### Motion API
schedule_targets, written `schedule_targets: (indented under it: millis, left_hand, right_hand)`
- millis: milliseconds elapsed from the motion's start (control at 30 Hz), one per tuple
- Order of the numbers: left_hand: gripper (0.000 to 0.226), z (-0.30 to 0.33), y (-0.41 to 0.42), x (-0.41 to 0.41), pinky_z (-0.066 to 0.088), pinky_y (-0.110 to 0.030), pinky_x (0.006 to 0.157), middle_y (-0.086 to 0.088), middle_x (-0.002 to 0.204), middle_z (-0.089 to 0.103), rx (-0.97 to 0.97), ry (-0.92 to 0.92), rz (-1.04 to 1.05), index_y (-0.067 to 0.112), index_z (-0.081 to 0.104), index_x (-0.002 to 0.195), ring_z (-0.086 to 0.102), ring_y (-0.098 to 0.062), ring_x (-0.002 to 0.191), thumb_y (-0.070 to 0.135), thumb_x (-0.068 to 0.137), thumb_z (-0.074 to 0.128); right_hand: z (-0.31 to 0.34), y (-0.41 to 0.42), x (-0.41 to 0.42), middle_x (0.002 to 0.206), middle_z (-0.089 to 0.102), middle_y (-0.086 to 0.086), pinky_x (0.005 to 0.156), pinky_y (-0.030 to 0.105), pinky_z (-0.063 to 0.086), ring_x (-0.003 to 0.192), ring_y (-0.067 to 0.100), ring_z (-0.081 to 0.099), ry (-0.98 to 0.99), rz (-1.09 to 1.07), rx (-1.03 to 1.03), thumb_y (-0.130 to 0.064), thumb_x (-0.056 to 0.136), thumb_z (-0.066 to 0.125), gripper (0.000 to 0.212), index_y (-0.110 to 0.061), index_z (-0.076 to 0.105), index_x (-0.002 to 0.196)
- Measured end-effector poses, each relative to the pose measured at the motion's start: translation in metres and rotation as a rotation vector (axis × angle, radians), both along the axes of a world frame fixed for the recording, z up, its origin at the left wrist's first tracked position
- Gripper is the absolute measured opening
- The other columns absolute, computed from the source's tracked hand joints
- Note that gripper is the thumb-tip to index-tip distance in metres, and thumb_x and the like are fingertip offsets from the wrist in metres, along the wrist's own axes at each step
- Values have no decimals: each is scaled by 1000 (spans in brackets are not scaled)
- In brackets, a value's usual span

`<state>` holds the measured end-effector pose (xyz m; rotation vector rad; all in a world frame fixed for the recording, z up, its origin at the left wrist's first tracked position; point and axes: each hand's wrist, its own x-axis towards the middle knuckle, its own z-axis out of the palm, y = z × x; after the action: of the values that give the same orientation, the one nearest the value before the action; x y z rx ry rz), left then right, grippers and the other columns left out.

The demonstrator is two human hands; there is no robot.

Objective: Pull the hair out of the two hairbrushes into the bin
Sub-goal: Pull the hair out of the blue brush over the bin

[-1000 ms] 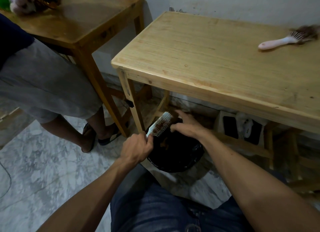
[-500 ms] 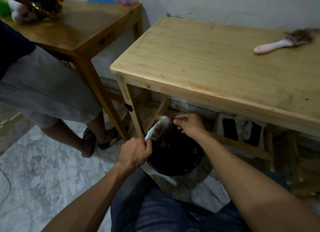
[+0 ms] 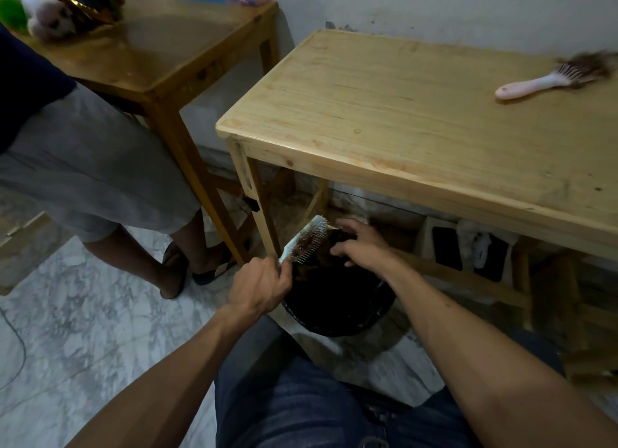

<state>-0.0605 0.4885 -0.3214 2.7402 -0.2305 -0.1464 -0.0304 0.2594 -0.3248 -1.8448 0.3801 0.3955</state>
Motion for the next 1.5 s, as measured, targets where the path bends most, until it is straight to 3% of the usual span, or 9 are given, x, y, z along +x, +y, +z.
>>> schedule_targets:
  millis: [67, 233, 533, 633, 767, 900, 1000, 1200, 1500]
  left_hand:
    - [44, 2, -3, -1, 43, -34, 54, 1, 67, 61, -12, -21, -21, 21, 54, 82, 56, -18, 56, 53, 102, 33]
    - [41, 5, 2, 3, 32, -30, 50, 3, 65, 57, -19, -63, 16, 20, 54, 86, 51, -13, 53, 49, 104, 34]
    - [43, -9, 21, 6, 37, -33, 56, -7, 77, 64, -27, -1, 176, 17, 56, 86, 56, -23, 62, 50, 103, 33]
    - [43, -8, 21, 5, 35, -32, 53, -4, 73, 62, -22, -6, 161, 18, 55, 86, 55, -18, 59, 50, 103, 33]
    - [45, -2, 12, 3, 45, -34, 55, -3, 71, 62, -28, -18, 96, 15, 58, 92, 58, -22, 60, 50, 104, 32]
    - [41, 4, 5, 0, 36, -30, 50, 3, 68, 57, -33, -35, 44, 16, 57, 95, 53, -13, 55, 48, 105, 34]
    - [39, 7, -1, -1, 34, -30, 51, 5, 65, 55, -28, -52, 25, 19, 53, 89, 51, -13, 54, 49, 104, 34]
    - [37, 11, -4, -1, 26, -26, 46, 6, 60, 52, -19, -98, 8, 21, 50, 85, 47, -9, 49, 48, 105, 34]
    - [44, -3, 9, 3, 31, -29, 47, 1, 65, 56, -53, -59, 127, 13, 58, 91, 52, -16, 54, 47, 105, 35]
  right_hand:
    - [-3, 5, -1, 128, 63, -6, 56, 22, 54, 100, 19, 69, -17, 35, 112, -6, 79, 77, 69, -29, 54, 140]
    - [1, 6, -5, 78, 75, 3, 56, 17, 54, 66, 8, 65, -54, -1, 214, -9, 87, 75, 5, -14, 76, 90]
    - [3, -24, -5, 72, 76, -1, 60, 20, 53, 62, 7, 63, -101, -286, 262, -13, 89, 75, 4, -15, 79, 89]
    - [1, -25, -10, 84, 76, 3, 62, 21, 56, 70, 11, 65, -63, -200, 182, -13, 91, 73, 8, -18, 76, 87]
    - [-6, -12, -10, 118, 65, -1, 62, 25, 55, 81, 14, 70, 63, 7, -23, -16, 90, 70, 38, -24, 65, 127]
    - [0, 4, -5, 133, 56, -3, 60, 26, 56, 80, 15, 71, -2, -42, 91, -17, 89, 69, 54, -27, 55, 140]
    - [9, 7, -5, 119, 68, -9, 56, 24, 55, 81, 17, 72, -40, 26, 206, -13, 86, 71, 53, -26, 58, 136]
    - [8, 10, -10, 82, 78, 1, 53, 16, 50, 61, 8, 63, -73, 63, 185, -17, 89, 74, 4, -18, 77, 93]
    - [12, -17, -14, 71, 75, -4, 54, 16, 48, 54, 3, 56, -135, -278, 242, -15, 91, 72, 10, -21, 77, 85]
